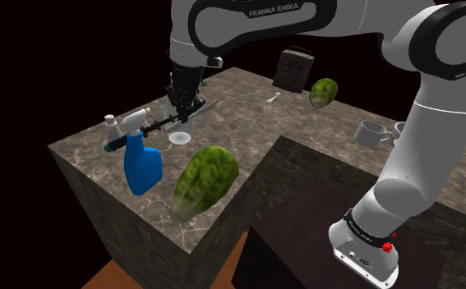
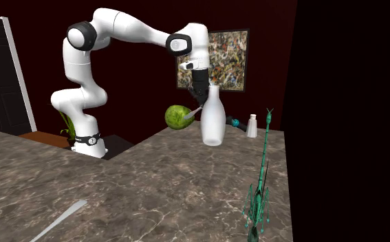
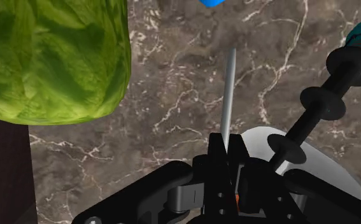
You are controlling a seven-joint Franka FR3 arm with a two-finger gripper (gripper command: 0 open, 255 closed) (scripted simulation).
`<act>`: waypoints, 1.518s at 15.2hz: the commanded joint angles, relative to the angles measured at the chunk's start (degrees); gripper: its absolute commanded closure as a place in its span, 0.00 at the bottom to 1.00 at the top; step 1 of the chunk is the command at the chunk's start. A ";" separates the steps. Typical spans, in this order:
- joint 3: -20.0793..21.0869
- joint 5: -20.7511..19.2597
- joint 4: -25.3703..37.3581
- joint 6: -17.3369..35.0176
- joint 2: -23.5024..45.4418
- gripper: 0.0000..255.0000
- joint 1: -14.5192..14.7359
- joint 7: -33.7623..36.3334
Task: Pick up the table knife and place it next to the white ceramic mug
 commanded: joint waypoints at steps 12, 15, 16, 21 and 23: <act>-3.11 12.65 -14.84 -0.66 -18.21 1.00 -8.99 -15.10; -5.90 15.93 -20.05 -0.86 -23.81 1.00 -10.47 -20.72; -6.94 16.78 -21.64 -1.02 -25.51 1.00 -10.82 -22.51; -12.42 19.37 -28.61 -2.17 -32.88 1.00 -12.30 -30.89; -14.67 19.71 -30.96 -2.73 -35.33 1.00 -12.89 -34.01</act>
